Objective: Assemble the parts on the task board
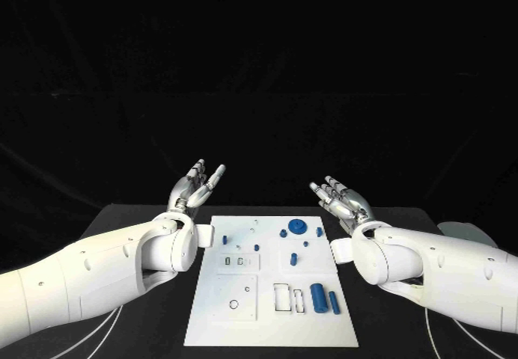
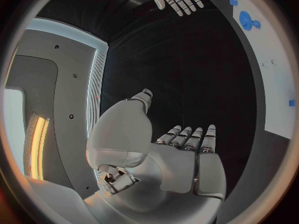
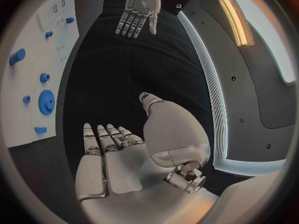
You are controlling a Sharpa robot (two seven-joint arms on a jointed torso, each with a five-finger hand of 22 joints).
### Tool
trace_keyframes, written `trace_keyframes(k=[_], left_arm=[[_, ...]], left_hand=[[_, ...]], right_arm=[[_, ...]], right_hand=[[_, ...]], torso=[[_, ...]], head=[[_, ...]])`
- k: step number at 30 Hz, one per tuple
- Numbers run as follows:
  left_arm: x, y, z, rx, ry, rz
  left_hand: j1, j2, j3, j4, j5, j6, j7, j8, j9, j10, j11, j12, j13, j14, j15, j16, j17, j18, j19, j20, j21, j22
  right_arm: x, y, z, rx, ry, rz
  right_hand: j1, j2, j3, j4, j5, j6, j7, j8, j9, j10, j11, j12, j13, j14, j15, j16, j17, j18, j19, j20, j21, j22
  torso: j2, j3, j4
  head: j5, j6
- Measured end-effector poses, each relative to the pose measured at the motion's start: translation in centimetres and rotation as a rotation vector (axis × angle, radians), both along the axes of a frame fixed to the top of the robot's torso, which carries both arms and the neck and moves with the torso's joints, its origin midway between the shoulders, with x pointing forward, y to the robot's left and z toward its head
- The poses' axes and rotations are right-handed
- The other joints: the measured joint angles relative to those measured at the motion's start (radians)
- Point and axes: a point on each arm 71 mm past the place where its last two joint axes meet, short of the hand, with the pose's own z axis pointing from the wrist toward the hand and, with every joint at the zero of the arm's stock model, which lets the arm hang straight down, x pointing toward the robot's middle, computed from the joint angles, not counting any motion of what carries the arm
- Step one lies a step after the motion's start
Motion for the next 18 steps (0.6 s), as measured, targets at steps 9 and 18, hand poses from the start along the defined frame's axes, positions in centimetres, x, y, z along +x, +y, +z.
trace_keyframes(k=[9, 18], left_arm=[[0.2, -0.2, 0.3, -0.028, -0.036, -0.059], [0.0, 1.6, 0.5, -0.018, -0.049, -0.083]], left_hand=[[0.078, -0.002, 0.008, 0.008, 0.003, 0.087, 0.007, 0.036, 0.028, 0.065, 0.059, 0.017, 0.015, 0.064, 0.035, 0.027, 0.024, 0.0, 0.019, 0.018, 0.012, 0.005], [0.18, -0.02, 0.024, -0.038, 0.003, 0.458, 0.034, 0.206, 0.137, 0.558, 0.08, 0.137, 0.06, 0.669, -0.007, 0.296, 0.179, 0.032, 0.577, 0.012, 0.25, 0.116]], right_arm=[[0.2, 0.2, -0.4, 0.004, 0.052, 0.147], [1.5, -0.9, 1.9, -0.209, -0.104, 0.162]], right_hand=[[0.115, -0.012, 0.034, -0.076, -0.025, 0.093, 0.006, 0.039, 0.026, 0.106, 0.033, 0.025, 0.014, 0.107, 0.037, 0.038, 0.026, 0.0, 0.076, 0.015, 0.04, 0.019], [0.197, -0.059, 0.116, -0.188, -0.025, 0.375, 0.027, 0.154, 0.096, 0.497, 0.036, 0.088, 0.04, 0.458, 0.037, 0.159, 0.091, 0.0, 0.392, 0.014, 0.182, 0.08]], torso=[[0.0, -0.0001, 0.0], [0.012, -0.0008, -0.0035]], head=[[0.0, 0.0], [-0.005, -0.001]])
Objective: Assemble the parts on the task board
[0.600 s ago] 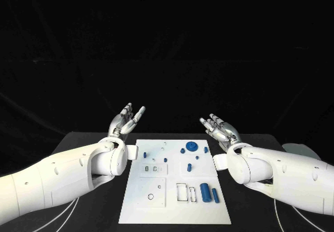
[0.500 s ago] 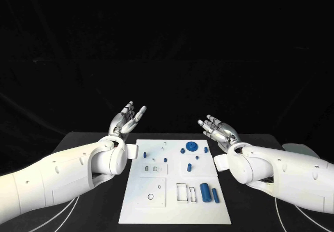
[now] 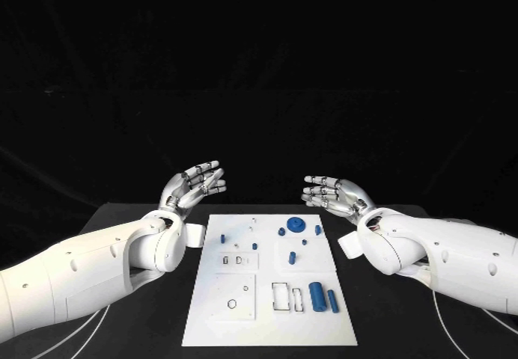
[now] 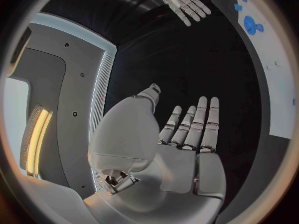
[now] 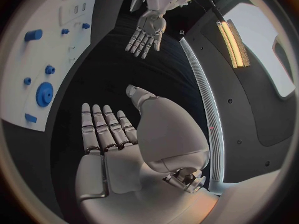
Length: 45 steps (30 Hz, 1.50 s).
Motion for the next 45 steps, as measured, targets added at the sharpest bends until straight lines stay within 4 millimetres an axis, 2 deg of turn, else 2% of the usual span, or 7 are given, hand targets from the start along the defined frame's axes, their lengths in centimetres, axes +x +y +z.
trace_keyframes(k=[2, 7, 21, 24, 29, 32, 45], left_arm=[[-0.1, -0.2, 0.1, -0.001, -0.001, -0.023], [-0.5, -0.2, 0.3, 0.005, -0.003, -0.07], [-2.4, -0.6, 2.2, 0.017, -0.011, -0.198], [-3.0, -0.7, 2.8, 0.015, -0.014, -0.221], [-4.0, -1.2, 3.9, 0.004, -0.019, -0.263], [-4.4, -1.4, 4.6, 0.0, -0.026, -0.277], [-5.2, -1.9, 6.2, -0.005, -0.036, -0.306]], left_hand=[[0.017, -0.004, 0.007, -0.012, 0.0, 0.086, 0.008, 0.039, 0.023, 0.124, -0.016, 0.02, 0.003, 0.063, -0.017, 0.023, 0.015, 0.037, 0.082, -0.002, 0.033, 0.007], [0.047, -0.009, 0.007, -0.022, 0.0, 0.245, 0.036, 0.108, 0.06, 0.286, -0.049, 0.031, 0.003, 0.141, -0.053, 0.04, 0.036, 0.039, 0.225, -0.026, 0.069, 0.006], [0.103, -0.033, 0.019, -0.044, 0.0, 0.309, 0.05, 0.102, 0.052, 0.45, -0.095, -0.006, 0.003, 0.334, -0.117, 0.08, 0.103, 0.038, 0.439, -0.104, 0.122, -0.003], [0.107, -0.037, 0.022, -0.047, 0.0, 0.311, 0.051, 0.096, 0.051, 0.46, -0.099, -0.01, 0.003, 0.347, -0.12, 0.084, 0.113, 0.038, 0.449, -0.108, 0.129, -0.001], [0.111, -0.041, 0.027, -0.052, 0.0, 0.311, 0.051, 0.088, 0.047, 0.468, -0.096, -0.02, 0.003, 0.332, -0.116, 0.077, 0.118, 0.038, 0.447, -0.105, 0.129, -0.001], [0.111, -0.041, 0.027, -0.052, 0.0, 0.311, 0.051, 0.088, 0.047, 0.469, -0.097, -0.025, 0.003, 0.325, -0.113, 0.071, 0.12, 0.038, 0.436, -0.105, 0.129, -0.004], [0.106, -0.046, 0.027, -0.052, 0.0, 0.311, 0.051, 0.079, 0.043, 0.472, -0.094, -0.035, 0.003, 0.32, -0.107, 0.066, 0.129, 0.038, 0.429, -0.098, 0.126, -0.007]], right_arm=[[0.1, -0.1, 0.3, -0.045, -0.033, 0.003], [0.7, -0.4, 1.4, -0.144, -0.113, 0.014], [2.5, -0.5, 4.7, -0.45, -0.344, 0.103], [2.8, 0.1, 5.7, -0.532, -0.403, 0.142], [3.0, 1.6, 7.0, -0.697, -0.474, 0.232], [3.0, 2.3, 7.1, -0.785, -0.49, 0.272], [3.3, 3.6, 7.3, -1.06, -0.519, 0.32]], right_hand=[[0.009, -0.009, 0.02, -0.02, 0.0, 0.058, 0.005, 0.022, 0.012, 0.074, -0.004, 0.009, 0.003, 0.065, -0.006, 0.022, 0.009, 0.0, 0.052, -0.001, 0.023, 0.008], [0.017, -0.04, 0.078, -0.063, 0.0, 0.208, 0.022, 0.071, 0.036, 0.226, -0.022, 0.015, 0.008, 0.22, -0.031, 0.07, 0.033, 0.016, 0.178, -0.005, 0.082, 0.028], [0.009, -0.09, 0.149, -0.121, -0.004, 0.421, 0.059, 0.098, 0.05, 0.472, -0.081, 0.001, 0.011, 0.523, -0.118, 0.114, 0.094, 0.031, 0.44, -0.091, 0.362, 0.173], [0.023, -0.118, 0.156, -0.167, 0.034, 0.533, 0.037, 0.11, 0.067, 0.649, -0.132, 0.004, 0.027, 0.686, -0.178, 0.149, 0.178, 0.031, 0.475, -0.141, 0.637, 0.353], [0.003, -0.137, 0.173, -0.169, 0.017, 0.553, 0.024, 0.102, 0.079, 0.709, -0.158, 0.004, 0.044, 0.76, -0.205, 0.199, 0.272, 0.04, 0.463, -0.157, 0.76, 0.445], [-0.018, -0.159, 0.182, -0.159, 0.001, 0.559, 0.014, 0.094, 0.086, 0.741, -0.175, 0.012, 0.066, 0.835, -0.224, 0.272, 0.352, 0.046, 0.558, -0.173, 0.85, 0.556], [-0.041, -0.215, 0.25, -0.123, -0.02, 0.477, 0.014, 0.04, 0.109, 0.654, -0.165, -0.014, 0.143, 0.889, -0.235, 0.446, 0.617, -0.025, 0.82, -0.189, 1.082, 0.937]], torso=[[0.003, 0.0013, -0.0007], [0.014, 0.004, -0.0012], [0.059, 0.0044, 0.0065], [0.074, 0.0017, 0.0082], [0.101, -0.0031, 0.0125], [0.117, -0.0053, 0.0156], [0.17, -0.0139, 0.0329]], head=[[-0.001, 0.0], [-0.001, 0.003], [-0.006, 0.014], [-0.01, 0.018], [-0.015, 0.026], [-0.018, 0.029], [-0.034, 0.04]])
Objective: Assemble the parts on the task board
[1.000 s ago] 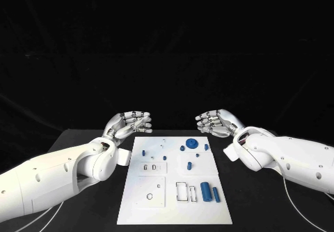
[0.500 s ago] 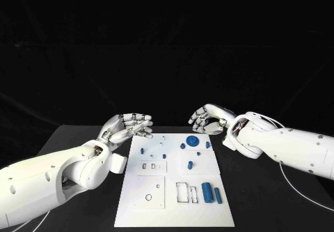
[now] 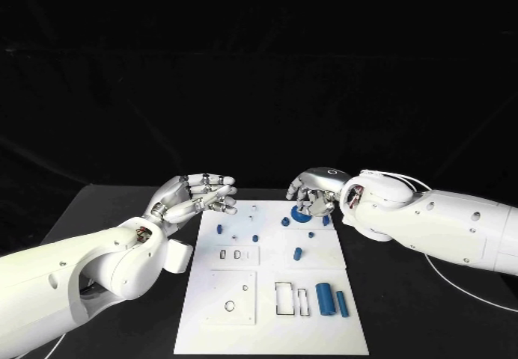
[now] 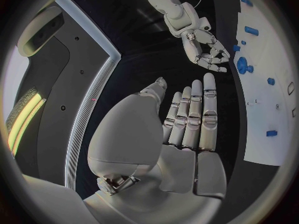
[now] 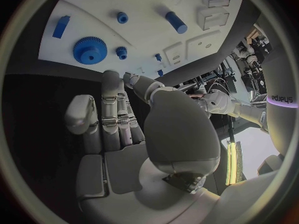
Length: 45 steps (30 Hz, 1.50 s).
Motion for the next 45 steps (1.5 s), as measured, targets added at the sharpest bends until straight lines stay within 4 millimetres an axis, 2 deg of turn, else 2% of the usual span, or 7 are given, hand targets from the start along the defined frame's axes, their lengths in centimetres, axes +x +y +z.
trace_keyframes(k=[3, 6, 13, 17, 22, 34, 45], left_arm=[[0.0, -0.1, 0.0, 0.001, 0.003, -0.002], [0.0, -0.1, 0.1, 0.002, 0.006, -0.004], [-0.1, -0.2, 0.1, 0.003, 0.012, -0.007], [-0.1, -0.2, 0.1, 0.003, 0.016, -0.01], [-0.1, -0.3, 0.0, 0.002, 0.021, -0.016], [-0.2, -0.5, 0.0, -0.001, 0.034, -0.029], [-0.2, -0.5, 0.0, -0.002, 0.039, -0.031]], left_hand=[[-0.001, -0.001, -0.003, 0.003, 0.0, 0.0, 0.0, 0.0, -0.001, 0.0, 0.0, -0.004, 0.0, -0.006, 0.001, -0.006, 0.002, 0.0, -0.002, 0.002, -0.004, -0.001], [-0.003, -0.003, -0.005, 0.005, 0.0, 0.0, 0.0, -0.004, -0.001, 0.0, 0.0, -0.008, 0.0, -0.007, 0.0, -0.006, 0.005, 0.0, -0.004, 0.004, -0.004, -0.002], [-0.015, -0.004, -0.009, 0.009, 0.0, 0.0, 0.0, -0.007, -0.002, 0.0, 0.0, -0.013, 0.0, -0.011, 0.004, -0.008, 0.01, 0.0, -0.007, 0.007, -0.004, -0.003], [-0.018, 0.0, -0.011, 0.011, 0.0, 0.0, 0.0, -0.008, -0.002, 0.0, 0.0, -0.013, 0.0, -0.011, 0.004, -0.01, 0.011, 0.0, -0.007, 0.007, -0.004, -0.003], [-0.018, 0.0, -0.011, 0.011, 0.0, 0.0, 0.0, -0.008, -0.003, 0.0, 0.0, -0.016, 0.0, -0.011, 0.004, -0.01, 0.013, 0.0, -0.007, 0.007, -0.008, -0.004], [-0.022, 0.004, -0.014, 0.014, 0.0, 0.0, 0.0, -0.01, -0.003, -0.004, 0.004, -0.02, 0.0, -0.014, 0.007, -0.012, 0.015, 0.0, -0.01, 0.011, -0.008, -0.005], [-0.022, 0.004, -0.011, 0.017, 0.0, 0.0, 0.0, -0.012, -0.004, -0.004, 0.004, -0.02, 0.0, -0.014, 0.007, -0.014, 0.017, 0.0, -0.013, 0.008, -0.008, -0.005]], right_arm=[[0.1, 0.0, -0.1, -0.029, -0.006, -0.006], [0.2, 0.0, -0.2, -0.047, -0.015, -0.015], [0.4, 0.4, -0.5, -0.066, -0.032, -0.026], [0.4, 0.6, -0.7, -0.066, -0.035, -0.028], [0.4, 0.8, -0.9, -0.063, -0.035, -0.033], [0.2, 1.8, -1.4, -0.057, -0.031, -0.021], [0.0, 2.0, -2.1, -0.083, -0.005, -0.015]], right_hand=[[0.002, -0.002, 0.028, 0.004, -0.029, -0.006, 0.006, -0.002, 0.01, -0.072, 0.013, -0.016, -0.018, 0.0, 0.01, -0.004, 0.0, 0.0, 0.037, 0.008, 0.033, 0.06], [-0.018, -0.022, 0.033, 0.022, -0.029, 0.023, -0.002, 0.017, 0.029, -0.081, 0.012, -0.016, -0.024, 0.035, 0.01, 0.025, 0.007, -0.023, 0.108, 0.01, 0.104, 0.181], [-0.026, -0.019, 0.036, 0.032, -0.033, 0.052, -0.005, 0.035, 0.055, -0.072, 0.005, 0.006, -0.015, 0.059, 0.007, 0.076, 0.022, -0.039, 0.156, 0.006, 0.157, 0.268], [-0.026, -0.019, 0.038, 0.034, -0.029, 0.055, -0.001, 0.039, 0.071, -0.056, 0.005, 0.025, 0.001, 0.071, 0.008, 0.315, 0.21, -0.054, 0.168, 0.0, 0.174, 0.275], [-0.026, -0.019, 0.034, 0.039, -0.029, 0.055, -0.001, 0.039, 0.084, -0.04, -0.001, 0.042, 0.02, 0.071, 0.008, 0.447, 0.316, -0.054, 0.189, 0.004, 0.207, 0.275], [-0.038, -0.031, 0.027, 0.059, -0.011, 0.05, 0.004, 0.033, 0.094, -0.088, 0.013, 0.025, 0.022, 0.074, 0.012, 0.497, 0.346, -0.064, 0.193, 0.007, 0.215, 0.275], [-0.044, -0.037, 0.012, 0.075, -0.041, 0.036, 0.011, 0.025, 0.102, -0.157, 0.026, -0.001, 0.009, 0.074, 0.019, 0.497, 0.318, -0.064, 0.185, 0.022, 0.194, 0.275]], torso=[[0.007, -0.0004, 0.0041], [0.013, -0.0006, 0.0069], [0.023, -0.0009, 0.0113], [0.026, -0.0009, 0.0146], [0.03, -0.0009, 0.0174], [0.038, -0.0023, 0.0202], [0.041, -0.003, 0.0206]], head=[[-0.003, 0.001], [-0.005, 0.004], [-0.005, 0.006], [-0.008, 0.005], [-0.007, 0.005], [-0.007, 0.003], [-0.004, -0.005]])
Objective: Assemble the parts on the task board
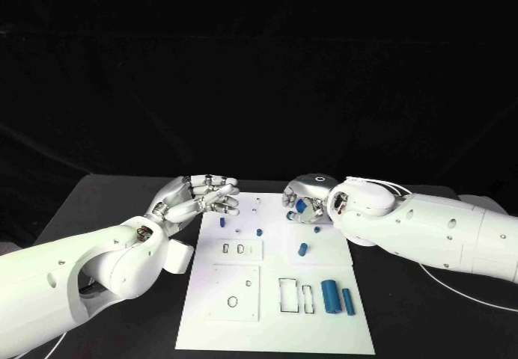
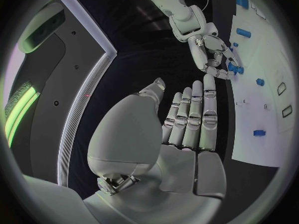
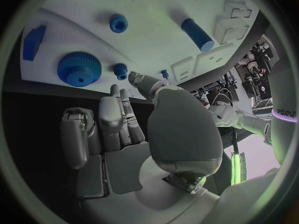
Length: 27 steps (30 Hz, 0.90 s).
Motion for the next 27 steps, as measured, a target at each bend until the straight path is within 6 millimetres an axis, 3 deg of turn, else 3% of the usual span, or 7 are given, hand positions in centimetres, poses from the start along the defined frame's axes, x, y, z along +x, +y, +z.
trace_keyframes(k=[11, 16, 27], left_arm=[[0.05, 0.07, -0.03, -0.001, 0.004, 0.002], [0.07, 0.09, -0.05, -0.001, 0.006, 0.003], [0.11, 0.14, -0.08, -0.001, 0.009, 0.005]], left_hand=[[0.0, 0.0, 0.0, 0.0, 0.0, 0.0, 0.0, 0.0, 0.0, 0.0, 0.0, 0.0, 0.0, 0.0, 0.0, 0.0, 0.0, 0.0, -0.002, -0.002, 0.0, 0.0], [0.0, 0.0, 0.0, 0.0, 0.0, 0.0, 0.0, 0.0, 0.0, 0.0, 0.0, 0.0, 0.0, 0.0, 0.0, 0.0, 0.001, 0.0, -0.001, -0.001, 0.0, -0.001], [0.0, 0.0, 0.0, 0.0, 0.0, 0.0, 0.0, 0.0, 0.0, 0.0, 0.0, 0.0, 0.0, 0.0, 0.0, 0.0, 0.002, 0.0, -0.001, -0.001, 0.0, -0.001]], right_arm=[[0.13, -0.08, -0.25, -0.023, 0.002, -0.006], [0.14, -0.08, -0.43, -0.025, 0.002, -0.007], [0.23, 0.12, -0.54, -0.021, -0.002, -0.008]], right_hand=[[0.001, 0.001, -0.003, 0.003, 0.0, 0.0, 0.0, 0.0, 0.006, -0.007, 0.0, -0.004, -0.002, 0.0, 0.0, 0.001, 0.0, 0.0, 0.0, 0.0, 0.0, 0.0], [0.016, 0.025, 0.001, 0.002, 0.0, 0.01, -0.01, 0.002, 0.015, 0.011, -0.004, 0.011, -0.001, 0.0, 0.0, 0.023, 0.01, 0.001, 0.004, 0.004, 0.0, 0.0], [0.016, 0.034, 0.012, 0.005, 0.0, 0.018, -0.011, 0.006, 0.023, 0.025, -0.011, 0.019, -0.001, 0.0, 0.0, 0.033, 0.014, 0.001, 0.004, 0.004, 0.009, 0.0]], torso=[[0.001, 0.0005, -0.0014], [0.002, 0.0005, -0.0009], [0.002, -0.0001, -0.0008]], head=[[0.002, -0.006], [0.002, -0.01], [0.005, -0.019]])
